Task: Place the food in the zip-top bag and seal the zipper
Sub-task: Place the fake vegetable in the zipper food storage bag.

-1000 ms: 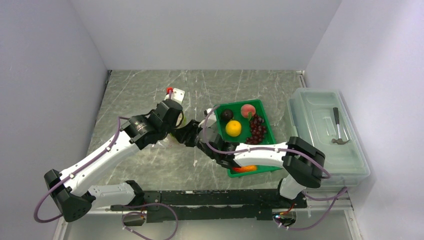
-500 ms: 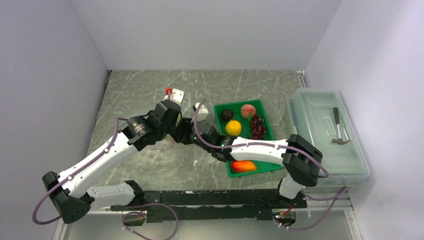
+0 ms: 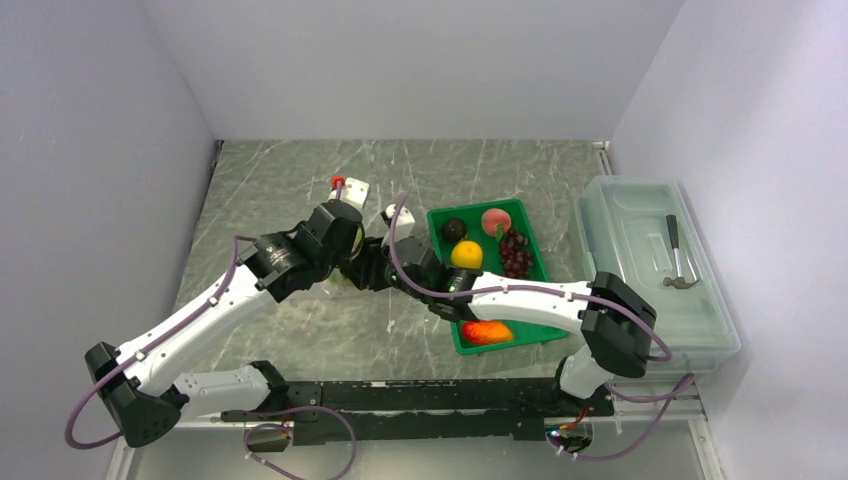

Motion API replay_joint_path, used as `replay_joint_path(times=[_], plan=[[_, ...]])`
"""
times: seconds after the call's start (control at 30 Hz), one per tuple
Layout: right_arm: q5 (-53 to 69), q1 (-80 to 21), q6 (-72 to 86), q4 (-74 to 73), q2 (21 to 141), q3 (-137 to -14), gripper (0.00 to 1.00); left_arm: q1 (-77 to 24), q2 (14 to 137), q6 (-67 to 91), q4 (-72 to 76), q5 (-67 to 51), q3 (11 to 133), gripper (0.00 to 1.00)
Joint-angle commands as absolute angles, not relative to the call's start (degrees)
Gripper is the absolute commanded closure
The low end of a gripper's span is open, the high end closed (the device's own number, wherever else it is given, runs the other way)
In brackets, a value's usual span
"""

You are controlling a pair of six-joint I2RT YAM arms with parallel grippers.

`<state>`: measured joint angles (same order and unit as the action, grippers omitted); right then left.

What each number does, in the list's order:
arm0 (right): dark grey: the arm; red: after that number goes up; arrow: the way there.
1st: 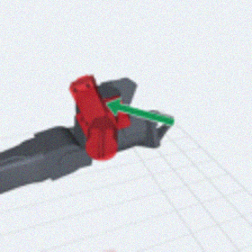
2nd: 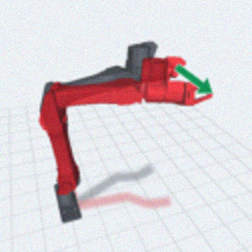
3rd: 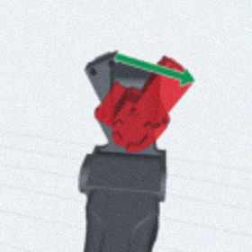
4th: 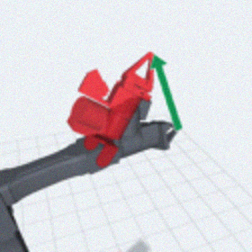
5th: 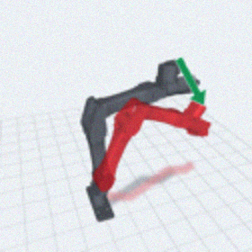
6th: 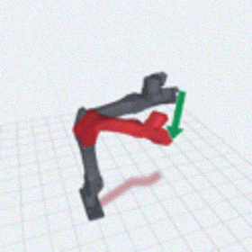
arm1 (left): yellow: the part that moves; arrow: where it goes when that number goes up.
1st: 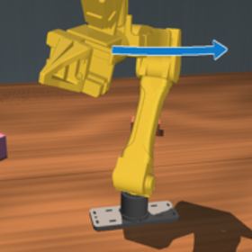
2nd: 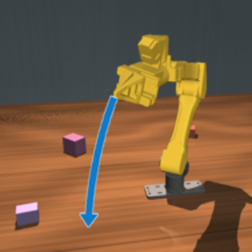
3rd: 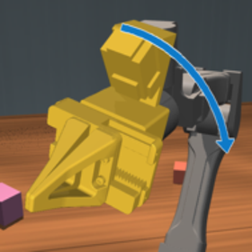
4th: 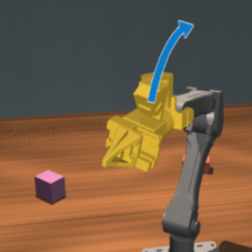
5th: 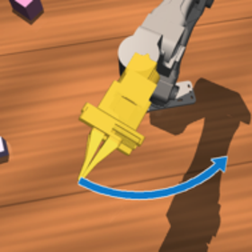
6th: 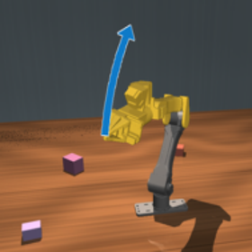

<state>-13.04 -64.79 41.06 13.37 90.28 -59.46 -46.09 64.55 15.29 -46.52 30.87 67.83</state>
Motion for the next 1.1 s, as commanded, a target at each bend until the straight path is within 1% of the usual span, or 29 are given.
replay_joint_path(times=[0.0,0.1,0.23,0.37,0.53,0.6,0.73,1.07], plan=[[-9.1,-65.7,36.7,16.2,88.0,-61.3,0.77,-46.0,63.8,14.7,-44.0,30.9,68.3,1.0],[-7.8,-66.7,35.1,17.9,88.0,-60.2,0.76,-46.0,63.6,15.0,-44.0,31.2,68.2,1.0],[-8.2,-67.8,33.5,18.2,88.8,-59.9,0.68,-46.0,63.7,15.0,-44.0,31.1,68.3,1.0],[-9.3,-68.0,33.1,16.6,90.7,-61.3,0.55,-45.9,63.8,15.0,-44.0,31.1,68.2,1.0],[-10.8,-68.0,33.3,15.7,91.1,-61.8,0.34,-46.0,63.7,15.1,-44.0,31.0,68.2,1.0],[-11.6,-68.0,33.1,15.0,90.6,-61.8,0.3,-45.9,63.4,15.1,-43.8,30.9,68.2,1.0],[-13.4,-68.0,33.1,14.8,88.3,-61.1,0.26,-45.9,63.1,15.0,-43.5,30.6,68.0,1.0],[-20.3,-68.0,33.7,13.4,81.2,-58.3,0.26,-45.9,62.0,14.9,-42.9,30.2,67.7,1.0]])
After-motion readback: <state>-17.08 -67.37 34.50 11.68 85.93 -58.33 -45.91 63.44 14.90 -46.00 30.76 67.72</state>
